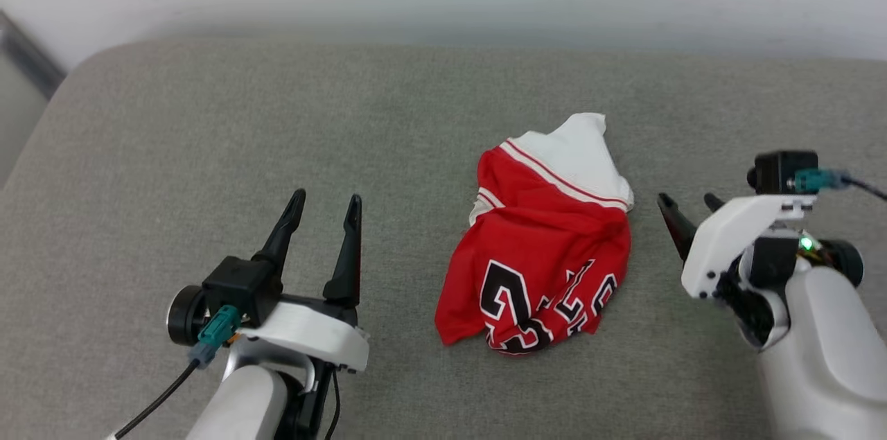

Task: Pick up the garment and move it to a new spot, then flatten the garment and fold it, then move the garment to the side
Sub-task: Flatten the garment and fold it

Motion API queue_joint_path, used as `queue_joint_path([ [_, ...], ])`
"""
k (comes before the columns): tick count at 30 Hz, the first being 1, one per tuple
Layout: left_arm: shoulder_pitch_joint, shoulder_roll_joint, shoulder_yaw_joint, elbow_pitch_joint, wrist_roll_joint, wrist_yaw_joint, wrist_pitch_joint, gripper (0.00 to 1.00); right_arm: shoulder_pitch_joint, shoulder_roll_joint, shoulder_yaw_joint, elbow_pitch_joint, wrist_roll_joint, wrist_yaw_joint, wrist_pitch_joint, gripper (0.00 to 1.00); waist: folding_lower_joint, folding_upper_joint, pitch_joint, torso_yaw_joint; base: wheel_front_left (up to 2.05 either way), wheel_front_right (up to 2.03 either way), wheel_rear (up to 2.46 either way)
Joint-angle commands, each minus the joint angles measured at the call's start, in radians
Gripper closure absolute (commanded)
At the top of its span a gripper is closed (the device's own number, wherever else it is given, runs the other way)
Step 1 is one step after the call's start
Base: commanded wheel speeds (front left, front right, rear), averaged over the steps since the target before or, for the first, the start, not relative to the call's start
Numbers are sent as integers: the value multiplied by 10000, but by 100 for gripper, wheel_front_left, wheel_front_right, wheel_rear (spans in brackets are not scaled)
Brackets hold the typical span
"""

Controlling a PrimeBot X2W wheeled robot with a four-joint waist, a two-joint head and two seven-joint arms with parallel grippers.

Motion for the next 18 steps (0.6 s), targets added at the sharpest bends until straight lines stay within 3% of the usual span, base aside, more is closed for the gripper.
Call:
queue_joint_path([
  [1,-243,-58,-63,-6,104,-73,-85,0,-570,-191,139,347,62,-7,319,0,-2,-1,710,588,0,0,0],
  [9,-981,-506,-371,203,416,-367,-266,0,-2760,-940,685,2661,90,-7,2372,0,-2,-1,1555,1429,0,0,0],
  [15,-1052,-750,-335,462,489,-516,-323,0,-2837,-1093,573,4538,-164,-11,3287,0,-2,-1,1632,1666,0,0,0],
  [16,-1046,-769,-320,498,493,-534,-328,0,-2766,-1075,531,4856,-189,-13,3505,30,-2,-1,1626,1678,0,0,0],
  [17,-1033,-779,-285,534,493,-551,-331,0,-2704,-1028,519,5088,-221,-14,3651,72,-2,-1,1615,1679,0,0,0],
  [18,-1022,-800,-242,548,515,-578,-334,0,-2713,-989,524,5194,-225,-13,3621,100,-2,-1,1605,1670,0,0,0],
])
